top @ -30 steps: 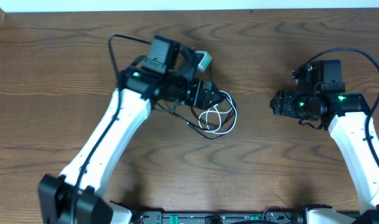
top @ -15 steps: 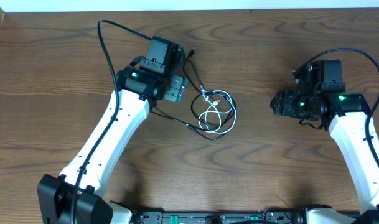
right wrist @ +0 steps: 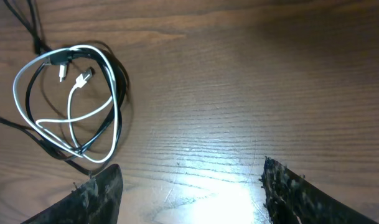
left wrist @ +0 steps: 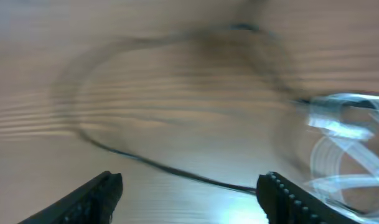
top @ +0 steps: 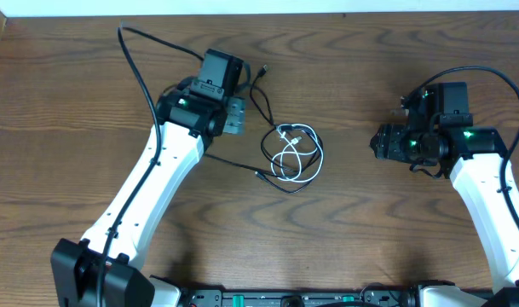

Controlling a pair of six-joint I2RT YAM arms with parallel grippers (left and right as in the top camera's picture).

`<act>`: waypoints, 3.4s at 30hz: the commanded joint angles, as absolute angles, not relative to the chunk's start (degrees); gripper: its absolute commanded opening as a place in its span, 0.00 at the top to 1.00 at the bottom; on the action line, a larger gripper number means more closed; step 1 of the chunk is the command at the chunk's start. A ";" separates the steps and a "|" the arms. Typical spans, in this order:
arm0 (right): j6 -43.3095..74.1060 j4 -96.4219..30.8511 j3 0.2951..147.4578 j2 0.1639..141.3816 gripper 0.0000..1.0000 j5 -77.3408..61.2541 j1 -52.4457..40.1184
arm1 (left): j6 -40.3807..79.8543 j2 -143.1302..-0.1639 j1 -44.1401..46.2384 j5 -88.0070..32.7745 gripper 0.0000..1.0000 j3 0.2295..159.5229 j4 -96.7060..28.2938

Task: Untangle cables
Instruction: 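Lower the left gripper onto the black-white cable bundle and grasp it, then lift the bundle with the left gripper toward the right gripper, then grasp a cable strand with the right gripper beside the left gripper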

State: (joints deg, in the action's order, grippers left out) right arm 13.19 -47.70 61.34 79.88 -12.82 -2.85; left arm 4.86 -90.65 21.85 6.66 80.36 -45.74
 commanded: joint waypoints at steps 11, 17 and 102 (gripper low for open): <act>13.67 -47.81 61.78 80.12 0.32 -12.34 -2.66 | 28.95 -105.62 30.35 -18.11 0.29 78.43 -41.82; 13.67 -47.75 61.78 80.14 0.32 -12.34 -2.66 | 31.22 -109.12 30.87 -18.39 0.28 78.43 -38.17; 44.51 0.10 61.76 104.44 0.46 -26.81 -21.02 | 26.89 -74.61 32.75 -17.45 0.93 89.82 -25.98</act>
State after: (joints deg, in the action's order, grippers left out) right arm 31.51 -0.40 61.36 102.67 -37.56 -19.42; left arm 26.39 -75.33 32.84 -17.28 89.60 -26.72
